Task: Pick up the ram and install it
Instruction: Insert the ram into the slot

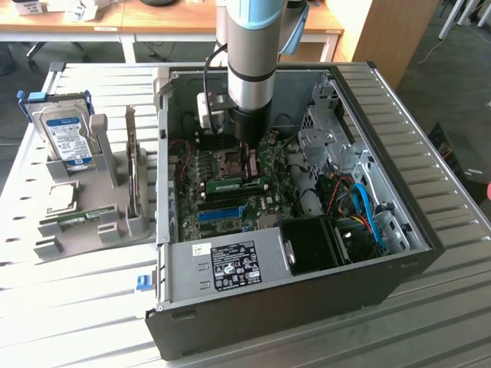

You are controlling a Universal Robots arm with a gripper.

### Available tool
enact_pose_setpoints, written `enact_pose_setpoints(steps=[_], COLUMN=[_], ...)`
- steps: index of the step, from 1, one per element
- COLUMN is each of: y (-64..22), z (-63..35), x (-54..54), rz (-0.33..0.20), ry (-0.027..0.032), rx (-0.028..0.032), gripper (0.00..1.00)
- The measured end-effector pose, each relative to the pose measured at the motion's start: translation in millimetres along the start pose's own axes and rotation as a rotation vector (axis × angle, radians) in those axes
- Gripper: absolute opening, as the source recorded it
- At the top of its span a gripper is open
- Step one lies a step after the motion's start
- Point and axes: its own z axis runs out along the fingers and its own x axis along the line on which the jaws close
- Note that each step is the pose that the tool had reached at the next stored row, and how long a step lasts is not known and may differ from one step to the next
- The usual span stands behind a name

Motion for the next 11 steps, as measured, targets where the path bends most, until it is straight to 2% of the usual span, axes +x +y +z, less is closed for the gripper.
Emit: enact_pose_setpoints(steps=[11], y=[0.1], z=[1.2], x=[0.1], rz=[-0.003], ry=[-0.0003], rx=[-0.0001], gripper=[0.12])
